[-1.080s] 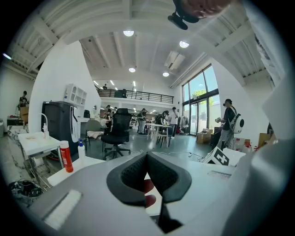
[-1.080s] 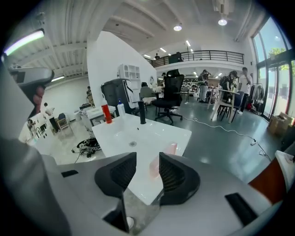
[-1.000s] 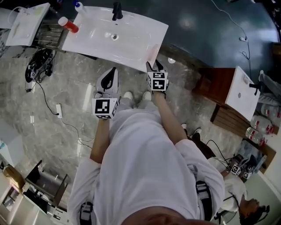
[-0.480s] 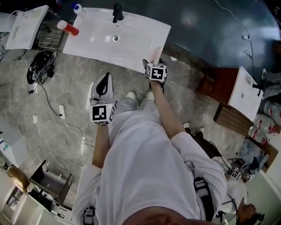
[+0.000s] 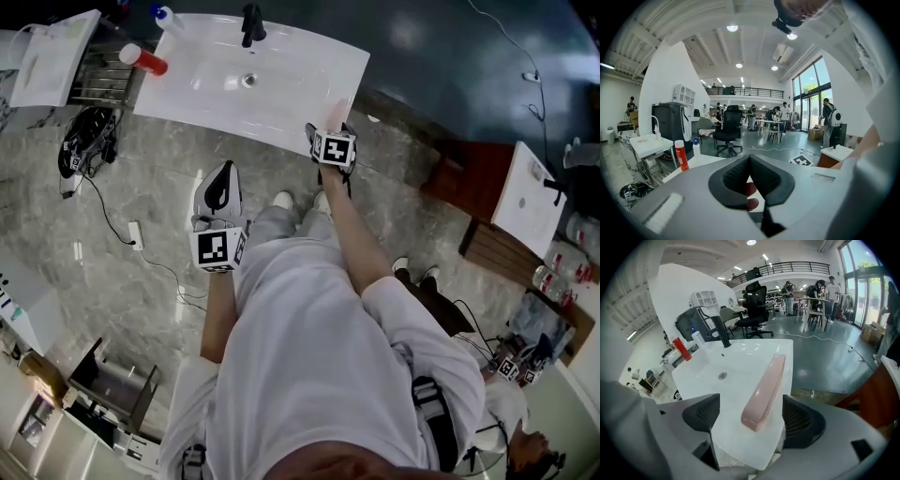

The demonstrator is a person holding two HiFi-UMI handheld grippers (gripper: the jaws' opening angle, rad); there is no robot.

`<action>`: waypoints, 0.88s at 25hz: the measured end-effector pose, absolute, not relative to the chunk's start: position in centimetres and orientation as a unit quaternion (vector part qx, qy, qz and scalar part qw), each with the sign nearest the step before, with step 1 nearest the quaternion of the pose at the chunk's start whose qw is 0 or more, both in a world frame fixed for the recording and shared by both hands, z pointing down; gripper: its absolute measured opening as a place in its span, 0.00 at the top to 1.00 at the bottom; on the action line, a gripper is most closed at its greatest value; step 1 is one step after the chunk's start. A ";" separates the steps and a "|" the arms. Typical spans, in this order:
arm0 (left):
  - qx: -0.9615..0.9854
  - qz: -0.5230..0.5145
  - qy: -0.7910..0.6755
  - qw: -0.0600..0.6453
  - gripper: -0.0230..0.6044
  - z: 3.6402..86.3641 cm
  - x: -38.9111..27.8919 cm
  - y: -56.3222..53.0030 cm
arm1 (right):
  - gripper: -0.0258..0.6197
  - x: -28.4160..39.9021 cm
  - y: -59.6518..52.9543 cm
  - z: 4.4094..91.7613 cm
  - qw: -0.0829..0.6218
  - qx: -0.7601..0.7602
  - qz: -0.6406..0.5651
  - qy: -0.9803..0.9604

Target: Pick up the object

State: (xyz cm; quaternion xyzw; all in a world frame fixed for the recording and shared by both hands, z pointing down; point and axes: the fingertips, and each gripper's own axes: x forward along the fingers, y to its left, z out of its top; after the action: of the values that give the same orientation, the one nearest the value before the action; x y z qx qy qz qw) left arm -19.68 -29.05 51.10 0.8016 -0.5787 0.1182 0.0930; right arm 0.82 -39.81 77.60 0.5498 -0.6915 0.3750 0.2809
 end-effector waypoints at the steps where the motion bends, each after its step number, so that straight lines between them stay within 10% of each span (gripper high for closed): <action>1: 0.801 0.119 -0.580 0.094 0.96 51.2 -19.8 -29.1 | 0.34 0.9 -39.9 77.7 0.284 0.551 0.375 -0.689; 13: 0.801 0.128 -0.576 0.099 0.96 51.7 -20.1 -29.4 | 0.85 2.5 -40.6 77.7 0.325 0.580 0.334 -0.668; 22: 0.813 0.122 -0.561 0.093 0.96 51.4 -18.4 -29.9 | 0.87 2.6 -39.6 75.5 0.304 0.564 0.325 -0.695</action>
State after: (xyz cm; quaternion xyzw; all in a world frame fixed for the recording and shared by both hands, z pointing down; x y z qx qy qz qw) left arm -18.39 -29.87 51.41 0.8135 -0.5609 0.1223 0.0933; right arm 2.58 -39.57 75.50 0.5645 -0.6952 0.3251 0.3040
